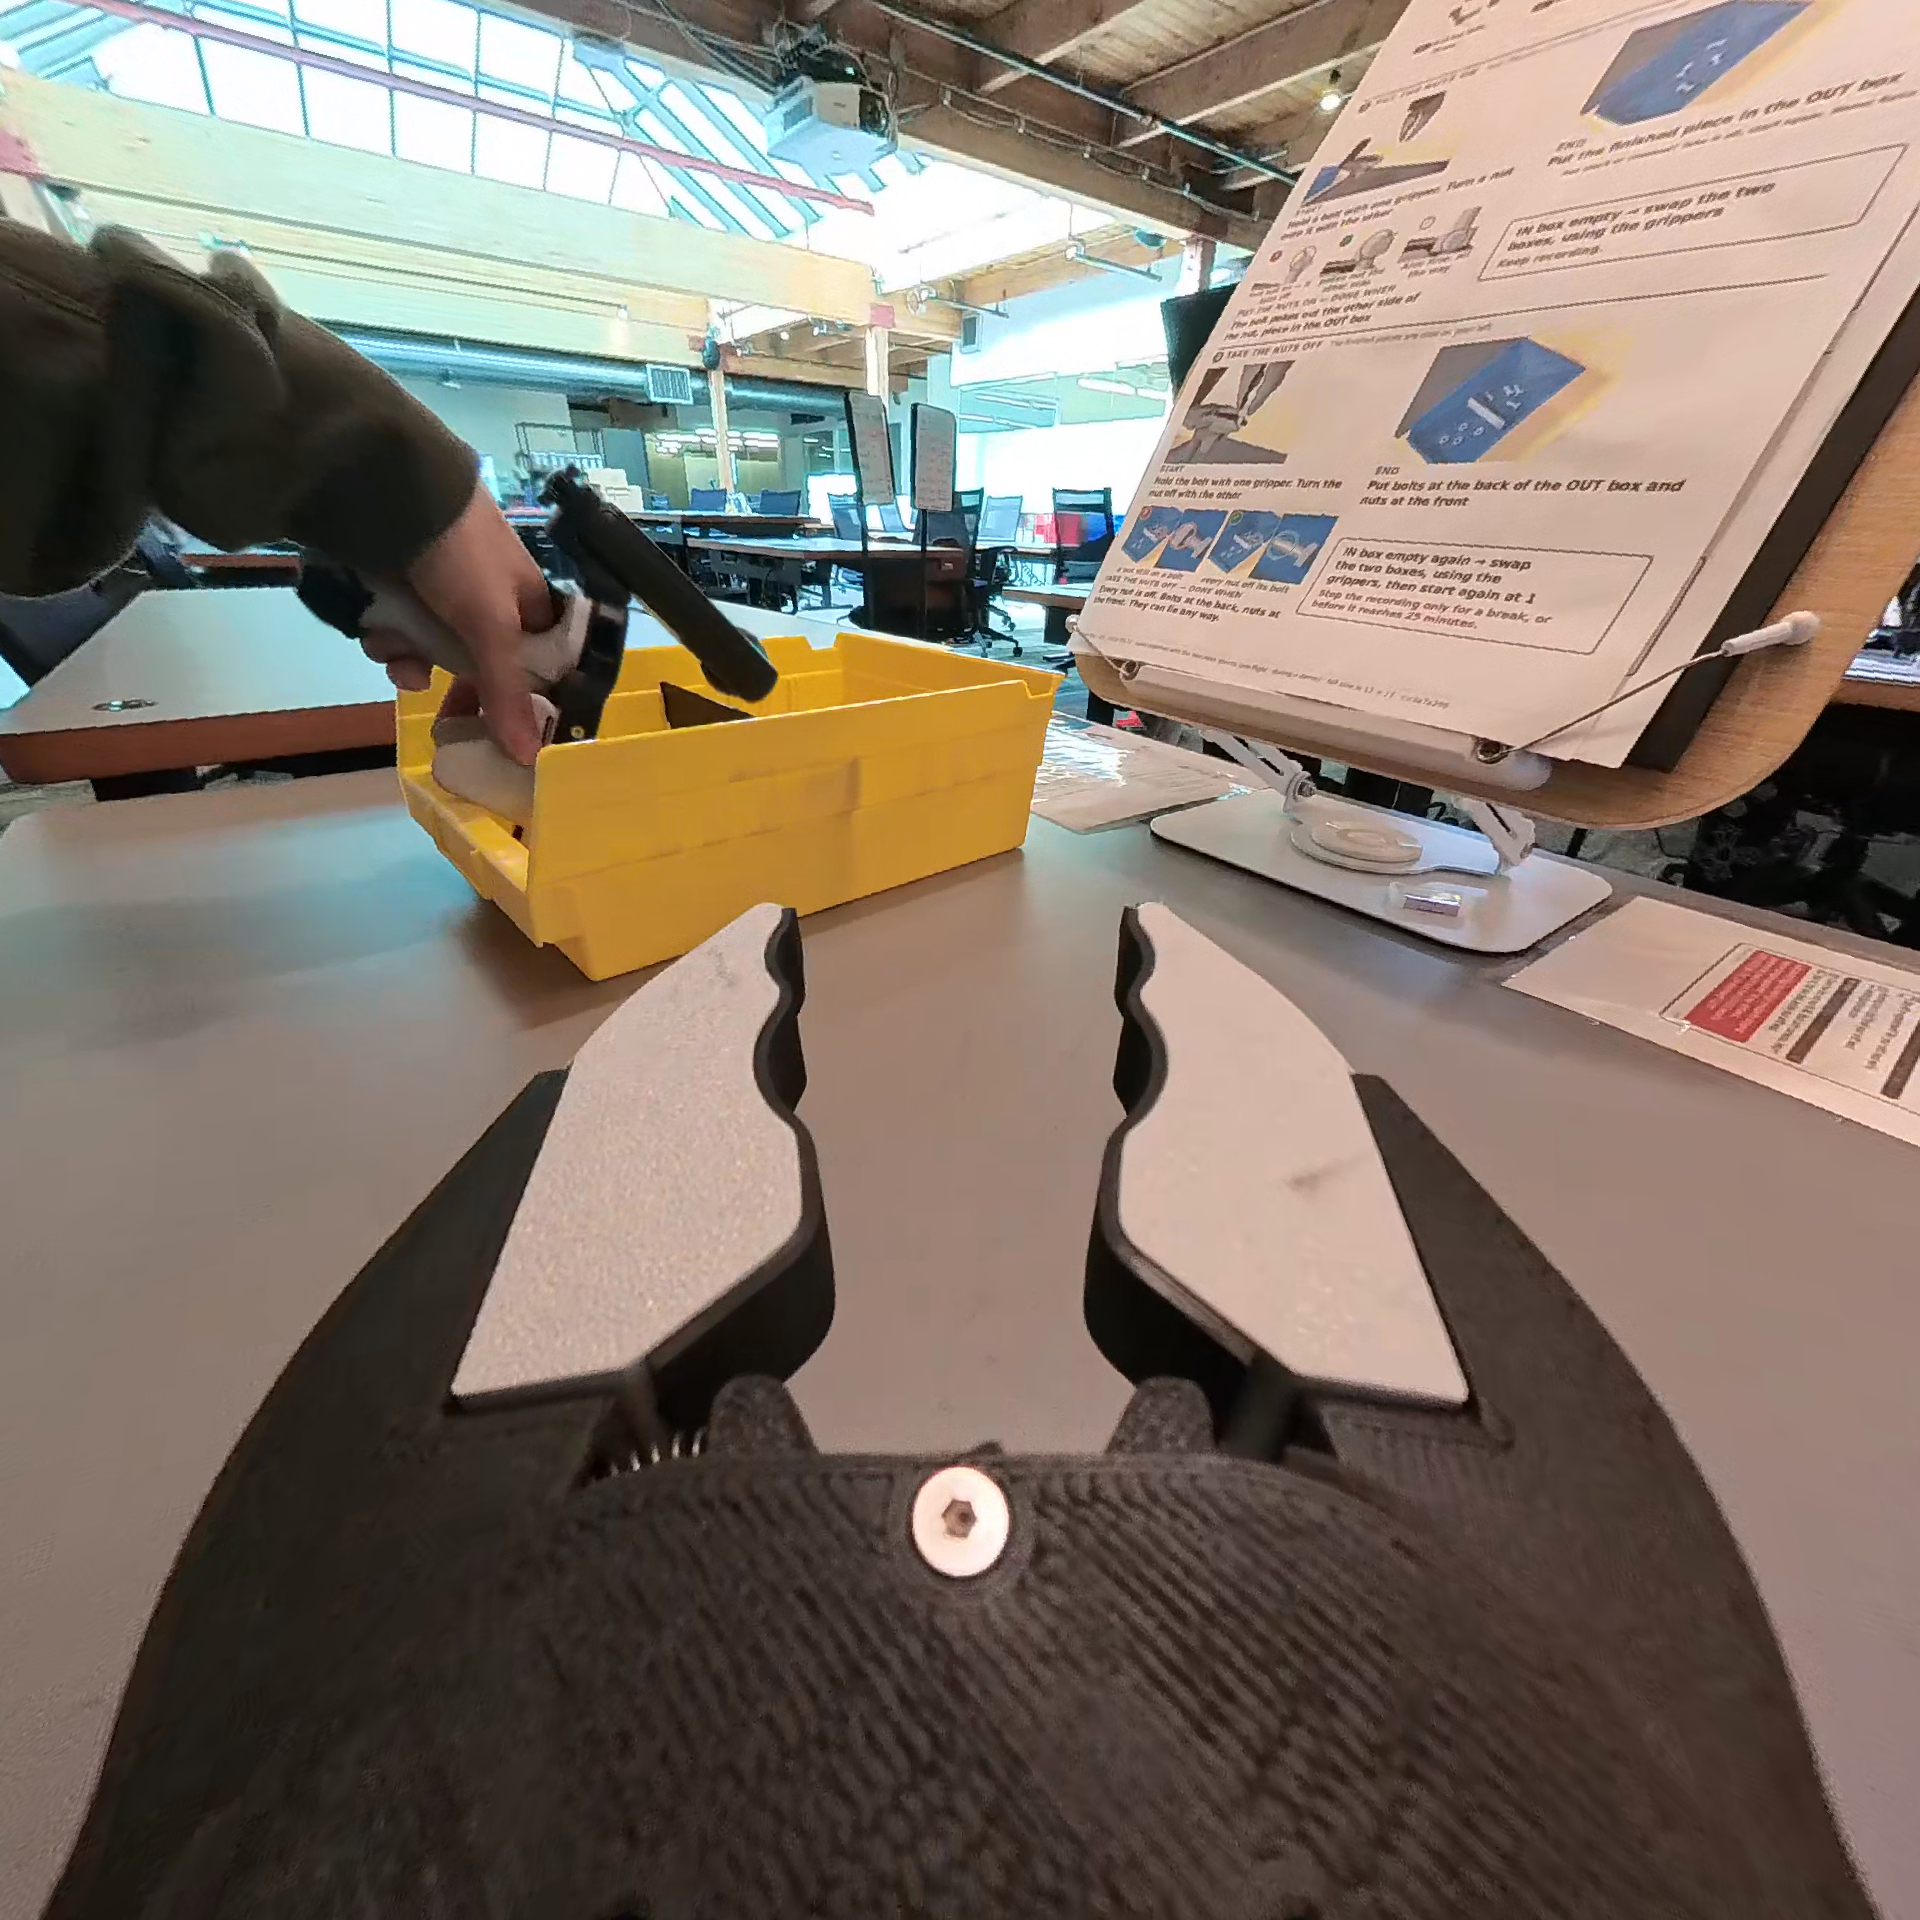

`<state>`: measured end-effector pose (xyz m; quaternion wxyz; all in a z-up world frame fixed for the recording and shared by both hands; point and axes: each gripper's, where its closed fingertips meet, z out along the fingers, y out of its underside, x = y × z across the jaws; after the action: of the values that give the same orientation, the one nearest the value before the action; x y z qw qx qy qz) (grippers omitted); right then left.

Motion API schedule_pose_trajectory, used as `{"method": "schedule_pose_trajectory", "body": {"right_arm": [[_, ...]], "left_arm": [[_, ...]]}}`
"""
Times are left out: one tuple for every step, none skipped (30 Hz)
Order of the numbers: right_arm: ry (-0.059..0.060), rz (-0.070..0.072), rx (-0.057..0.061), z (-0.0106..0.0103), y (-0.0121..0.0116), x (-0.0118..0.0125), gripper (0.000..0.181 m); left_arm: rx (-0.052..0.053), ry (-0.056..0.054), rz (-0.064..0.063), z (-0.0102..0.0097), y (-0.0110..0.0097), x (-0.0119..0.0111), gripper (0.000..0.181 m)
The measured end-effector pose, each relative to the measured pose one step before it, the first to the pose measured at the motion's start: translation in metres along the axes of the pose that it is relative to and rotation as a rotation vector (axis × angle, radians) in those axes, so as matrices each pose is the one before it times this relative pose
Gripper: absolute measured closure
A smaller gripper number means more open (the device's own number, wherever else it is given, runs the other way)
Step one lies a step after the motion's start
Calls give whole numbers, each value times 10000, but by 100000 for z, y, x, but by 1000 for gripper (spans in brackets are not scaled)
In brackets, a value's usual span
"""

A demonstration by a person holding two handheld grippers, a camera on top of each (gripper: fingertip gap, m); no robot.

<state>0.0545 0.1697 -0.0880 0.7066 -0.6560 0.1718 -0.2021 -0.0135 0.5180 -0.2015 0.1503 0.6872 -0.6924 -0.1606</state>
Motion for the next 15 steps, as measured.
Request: {"method": "schedule_pose_trajectory", "body": {"right_arm": [[-2, -3, -13, 13, 18, -1, 123], [-1, -20, -8, 10, 11, -19, 123], [-2, -39, -2, 7, 11, -38, 123], [-1, -59, -3, 17, 3, -64, 124], [-19, -78, -5, 5, 13, -91, 124], [-34, -82, -1, 6, 6, -131, 124], [-19, -63, -9, 27, 9, -81, 124], [-4, -37, -29, 37, 49, -37, 124], [-12, -25, -35, 39, 47, -46, 124], [-14, -27, -15, 22, 19, -41, 124], [0, -29, 0, 10, 8, -21, 124], [1, -38, 8, -8, -5, -34, 124], [-18, -46, -3, 1, -3, -85, 124], [-33, -52, -27, 1, 38, -111, 124], [-43, -89, 2, 6, -6, -146, 124]], "left_arm": [[-151, 462, -156, 123, 53, 444, 162], [-1, 245, -197, 74, -96, 148, 164], [-9, -6, -82, 3, -2, -99, 164], [11, -74, -57, 4, 6, -116, 164], [9, 0, -77, 16, 12, -17, 164], [4, 2, -75, -5, 4, -14, 164], [3, 3, 1, 7, 5, 12, 164], [3, -9, 105, -3, -17, 5, 164], [26, -24, 179, -23, -13, 23, 164], [113, -19, 166, -43, -67, 41, 164], [175, -31, 171, -59, -92, 65, 164], [195, 15, 196, -98, -46, 161, 164], [195, 77, 208, -208, 1, 254, 164], [381, 58, 200, -488, -192, 267, 164], [611, 36, 236, -823, -451, 320, 164]]}}
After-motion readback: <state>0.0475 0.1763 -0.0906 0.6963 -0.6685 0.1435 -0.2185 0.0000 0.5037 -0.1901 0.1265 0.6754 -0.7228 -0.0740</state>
